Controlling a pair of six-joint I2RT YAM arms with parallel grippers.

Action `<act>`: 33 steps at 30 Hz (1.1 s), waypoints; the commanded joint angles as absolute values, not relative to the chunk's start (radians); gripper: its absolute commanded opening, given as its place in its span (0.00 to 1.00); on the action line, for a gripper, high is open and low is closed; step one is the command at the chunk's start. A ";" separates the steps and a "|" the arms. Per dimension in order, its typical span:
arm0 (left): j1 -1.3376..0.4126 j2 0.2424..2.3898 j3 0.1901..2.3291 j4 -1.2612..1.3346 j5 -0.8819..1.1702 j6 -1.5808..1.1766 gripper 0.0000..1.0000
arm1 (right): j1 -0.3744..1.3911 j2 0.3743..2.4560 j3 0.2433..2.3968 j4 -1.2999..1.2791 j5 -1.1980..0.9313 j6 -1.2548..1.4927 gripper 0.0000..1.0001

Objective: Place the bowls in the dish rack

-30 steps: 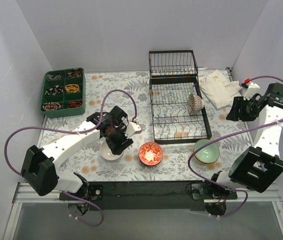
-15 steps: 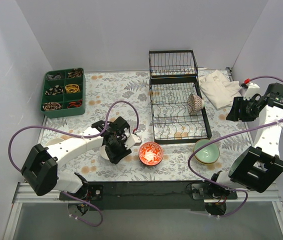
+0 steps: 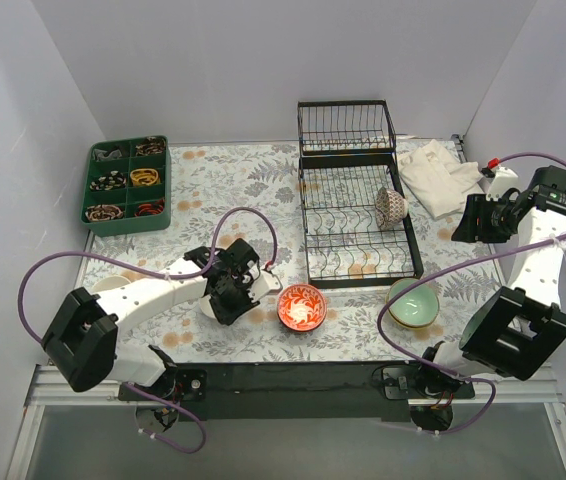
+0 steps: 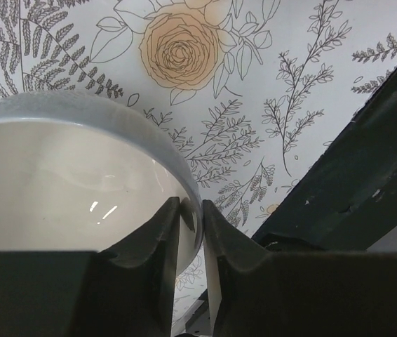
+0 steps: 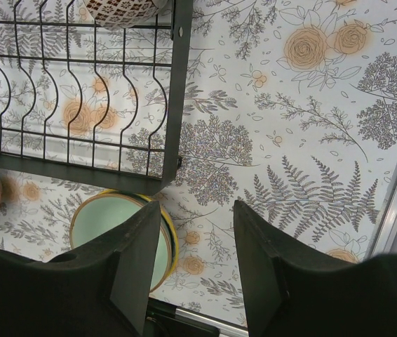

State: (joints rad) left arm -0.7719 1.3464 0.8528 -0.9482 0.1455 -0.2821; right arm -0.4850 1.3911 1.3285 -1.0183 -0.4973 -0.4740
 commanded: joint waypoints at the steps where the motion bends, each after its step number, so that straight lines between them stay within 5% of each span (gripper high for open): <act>1: -0.775 1.315 0.853 -0.928 0.117 -0.265 0.07 | -0.491 1.394 1.358 -1.012 -0.515 -0.468 0.54; 3: -0.773 1.316 0.882 -0.948 0.114 -0.259 0.00 | -0.491 1.396 1.358 -1.012 -0.517 -0.466 0.54; 12: -0.775 1.379 1.314 -1.104 0.153 -0.221 0.00 | -0.491 1.384 1.384 -1.020 -0.489 -0.469 0.54; 21: -0.775 1.782 1.937 -0.915 0.417 -0.349 0.00 | -0.491 1.382 1.468 -1.042 -0.434 -0.417 0.54; 33: -0.752 1.825 1.576 0.099 0.741 -0.952 0.00 | -0.491 1.378 1.565 -1.121 -0.269 -0.417 0.54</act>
State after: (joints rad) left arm -0.7689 1.8450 1.6440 -0.3805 0.6144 -0.6937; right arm -0.4850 1.3960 1.5242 -1.0737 -0.3317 -0.4236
